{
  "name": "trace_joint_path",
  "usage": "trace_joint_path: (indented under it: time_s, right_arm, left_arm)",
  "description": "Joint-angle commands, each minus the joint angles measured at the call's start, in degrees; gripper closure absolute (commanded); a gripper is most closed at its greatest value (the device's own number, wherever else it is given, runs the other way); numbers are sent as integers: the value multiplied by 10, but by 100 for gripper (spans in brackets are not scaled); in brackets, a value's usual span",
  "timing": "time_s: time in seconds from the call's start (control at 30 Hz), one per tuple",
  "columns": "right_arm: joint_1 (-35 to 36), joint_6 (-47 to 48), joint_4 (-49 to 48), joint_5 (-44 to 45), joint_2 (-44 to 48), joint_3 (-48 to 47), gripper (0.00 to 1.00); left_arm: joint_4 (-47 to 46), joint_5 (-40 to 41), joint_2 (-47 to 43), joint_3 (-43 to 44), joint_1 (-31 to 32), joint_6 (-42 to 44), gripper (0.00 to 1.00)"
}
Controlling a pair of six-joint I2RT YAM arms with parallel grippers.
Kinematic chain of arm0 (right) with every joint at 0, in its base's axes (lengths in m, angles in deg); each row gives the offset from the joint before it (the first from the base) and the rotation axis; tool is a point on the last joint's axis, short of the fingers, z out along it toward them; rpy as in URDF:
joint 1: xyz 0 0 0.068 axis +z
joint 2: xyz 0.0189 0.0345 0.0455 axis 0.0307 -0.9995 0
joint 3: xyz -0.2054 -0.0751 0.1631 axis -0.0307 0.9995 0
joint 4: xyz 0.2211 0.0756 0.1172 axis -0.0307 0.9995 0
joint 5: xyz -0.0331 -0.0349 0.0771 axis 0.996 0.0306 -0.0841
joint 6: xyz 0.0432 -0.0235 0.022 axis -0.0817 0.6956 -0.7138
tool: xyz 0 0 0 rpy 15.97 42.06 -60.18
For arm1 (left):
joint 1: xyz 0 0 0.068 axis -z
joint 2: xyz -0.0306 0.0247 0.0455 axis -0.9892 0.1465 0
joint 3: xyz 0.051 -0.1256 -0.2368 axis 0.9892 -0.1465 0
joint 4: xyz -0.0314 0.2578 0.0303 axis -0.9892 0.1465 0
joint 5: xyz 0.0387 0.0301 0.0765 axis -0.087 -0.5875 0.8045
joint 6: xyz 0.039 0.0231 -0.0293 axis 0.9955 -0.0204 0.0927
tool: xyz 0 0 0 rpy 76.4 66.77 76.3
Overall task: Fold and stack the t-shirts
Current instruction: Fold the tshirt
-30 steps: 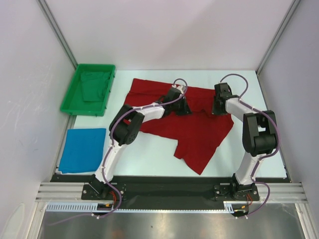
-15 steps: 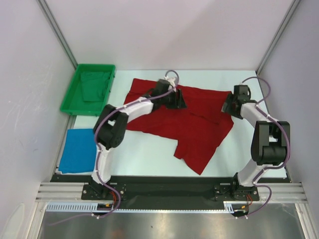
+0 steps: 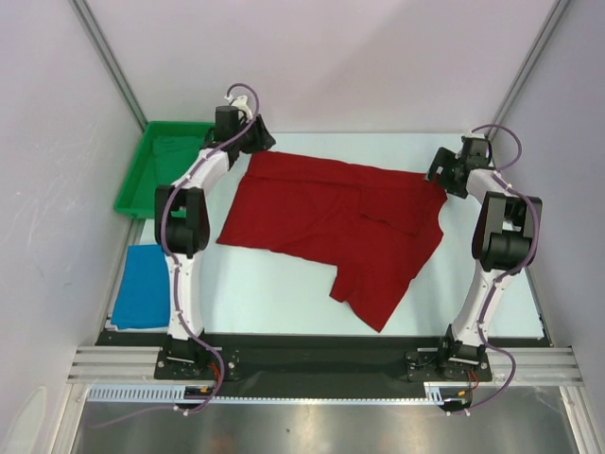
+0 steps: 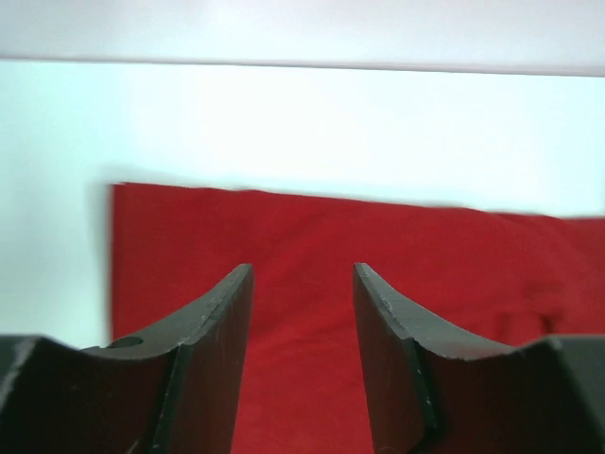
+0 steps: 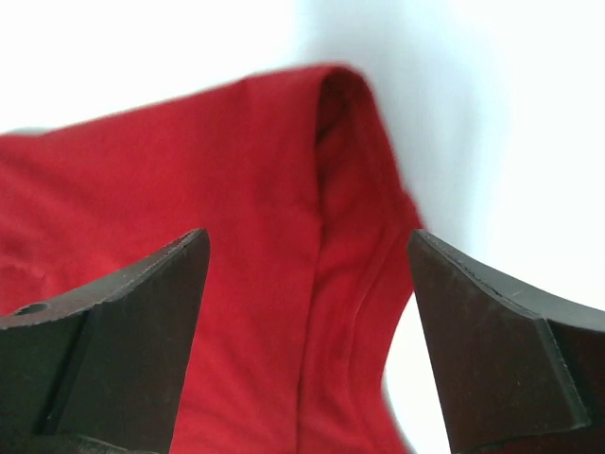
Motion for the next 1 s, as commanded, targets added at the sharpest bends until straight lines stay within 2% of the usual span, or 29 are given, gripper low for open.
trace_joint_path:
  time_s: [0.0,0.17,0.47,0.73,0.97]
  right_arm:
    - [-18,12,-26,-54,-36,-47,10]
    - [-23,28,-28,-50,-67,-71,11]
    - [-31,23,-16,-85,-109,-118,16]
    - [-31,26,-7,-86,-116,-128,20]
    - [-31,18,-6,-99,-126,-136,21]
  left_arm:
    - [1,-11,61,55,-17,-14,48]
    - [-25,-3,95,76,-37,-36,47]
    - [-25,98,111,77,-40,-75,45]
    - [3,68,181,172,-58,-139,43]
    - [12,60,200,159,-63,-239,45]
